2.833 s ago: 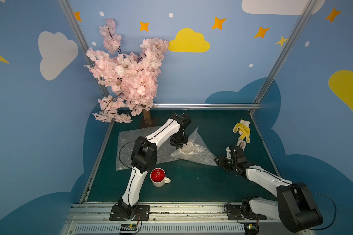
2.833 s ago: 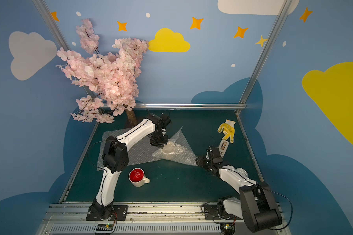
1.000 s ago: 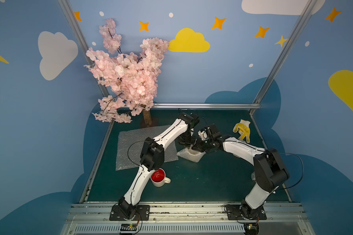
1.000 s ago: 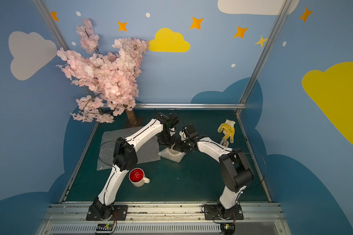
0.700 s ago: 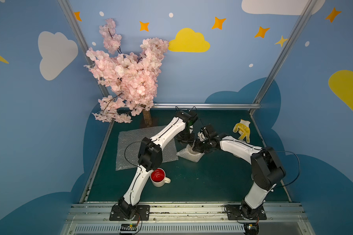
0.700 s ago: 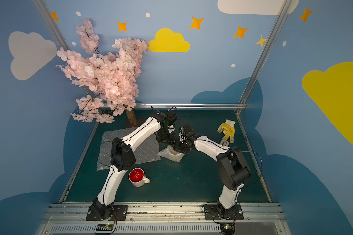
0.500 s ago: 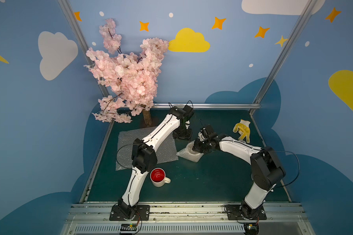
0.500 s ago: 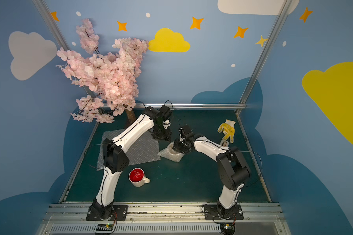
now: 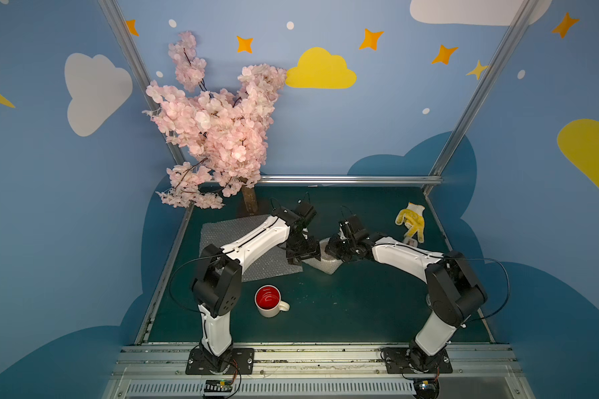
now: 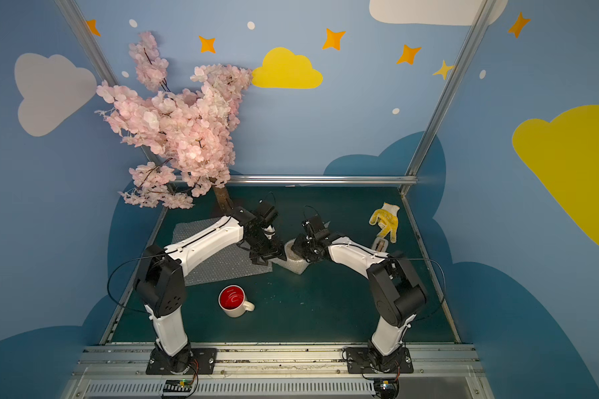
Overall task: Wrap mugs in bubble wrap
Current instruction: Wrap the mug in bubble wrap.
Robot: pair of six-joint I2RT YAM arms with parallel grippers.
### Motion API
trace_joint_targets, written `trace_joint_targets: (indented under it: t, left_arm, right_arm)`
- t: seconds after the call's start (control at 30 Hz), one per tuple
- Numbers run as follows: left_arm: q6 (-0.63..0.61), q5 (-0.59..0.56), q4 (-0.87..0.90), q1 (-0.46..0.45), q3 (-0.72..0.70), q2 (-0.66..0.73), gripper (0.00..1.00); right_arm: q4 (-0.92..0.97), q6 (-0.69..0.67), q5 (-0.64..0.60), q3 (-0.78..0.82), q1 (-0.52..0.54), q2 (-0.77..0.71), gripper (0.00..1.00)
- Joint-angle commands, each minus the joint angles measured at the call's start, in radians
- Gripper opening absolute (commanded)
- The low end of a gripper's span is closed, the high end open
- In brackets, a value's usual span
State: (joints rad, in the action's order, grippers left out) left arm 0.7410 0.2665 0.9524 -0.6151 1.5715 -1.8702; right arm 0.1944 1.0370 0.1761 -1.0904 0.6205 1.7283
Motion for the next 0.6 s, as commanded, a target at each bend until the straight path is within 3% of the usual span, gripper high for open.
trace_joint_targets:
  t: [0.0, 0.27, 0.57]
  left_arm:
    - [0.089, 0.018, -0.134, 0.001, -0.002, 0.008, 0.74]
    - [0.087, 0.027, -0.123, 0.005, 0.082, -0.108, 0.71]
    - [0.108, 0.022, -0.157, 0.006, 0.059, -0.146, 0.62]
  right_arm:
    - [-0.024, 0.060, -0.078, 0.053, 0.006, 0.009, 0.00]
    - [-0.051, 0.096, -0.107, 0.076, 0.012, -0.005, 0.00]
    - [-0.052, 0.101, -0.104, 0.066, 0.015, -0.006, 0.00]
